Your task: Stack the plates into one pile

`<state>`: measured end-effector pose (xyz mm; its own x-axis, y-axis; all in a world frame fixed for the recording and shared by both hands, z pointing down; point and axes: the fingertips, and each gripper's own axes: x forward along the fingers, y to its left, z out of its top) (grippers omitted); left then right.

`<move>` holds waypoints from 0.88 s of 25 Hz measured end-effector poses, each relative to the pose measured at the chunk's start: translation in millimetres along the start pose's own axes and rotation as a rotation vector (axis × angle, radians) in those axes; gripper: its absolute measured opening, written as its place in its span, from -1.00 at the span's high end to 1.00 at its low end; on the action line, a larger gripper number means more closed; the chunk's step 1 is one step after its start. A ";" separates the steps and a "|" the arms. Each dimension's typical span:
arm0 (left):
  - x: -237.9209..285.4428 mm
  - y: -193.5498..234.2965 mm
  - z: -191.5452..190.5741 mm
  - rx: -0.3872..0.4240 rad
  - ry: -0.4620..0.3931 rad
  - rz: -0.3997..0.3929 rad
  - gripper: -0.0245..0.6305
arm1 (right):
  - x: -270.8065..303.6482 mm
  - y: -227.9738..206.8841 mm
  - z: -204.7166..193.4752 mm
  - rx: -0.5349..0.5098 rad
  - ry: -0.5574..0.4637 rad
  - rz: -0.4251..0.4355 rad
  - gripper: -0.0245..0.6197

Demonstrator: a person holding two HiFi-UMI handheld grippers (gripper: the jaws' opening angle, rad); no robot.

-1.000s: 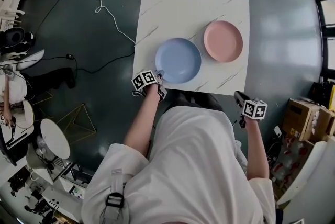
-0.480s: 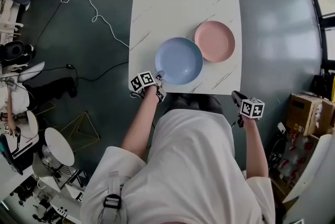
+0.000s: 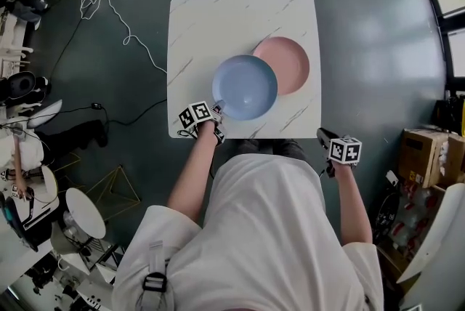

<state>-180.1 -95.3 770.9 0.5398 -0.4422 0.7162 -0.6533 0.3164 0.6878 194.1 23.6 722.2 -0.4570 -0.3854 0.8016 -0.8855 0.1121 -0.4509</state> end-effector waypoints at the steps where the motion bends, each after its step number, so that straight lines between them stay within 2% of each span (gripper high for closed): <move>1: 3.0 -5.2 -0.3 0.004 -0.001 0.004 0.83 | -2.0 -4.6 0.6 0.004 0.000 0.001 0.80; 11: 50.9 -52.2 -1.9 0.019 -0.003 0.066 0.83 | -12.5 -52.2 19.7 0.035 0.005 0.021 0.80; 17: 76.0 -76.4 3.6 0.124 0.000 0.120 0.83 | -10.8 -73.0 29.6 0.042 0.021 0.038 0.80; 22: 93.8 -85.4 1.9 0.090 -0.009 0.139 0.83 | -11.3 -89.4 30.6 0.054 0.035 0.053 0.80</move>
<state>-74.6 -165.4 779.2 0.4360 -0.4071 0.8026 -0.7666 0.2992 0.5681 280.9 -10.1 741.5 -0.5064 -0.3474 0.7892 -0.8547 0.0810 -0.5128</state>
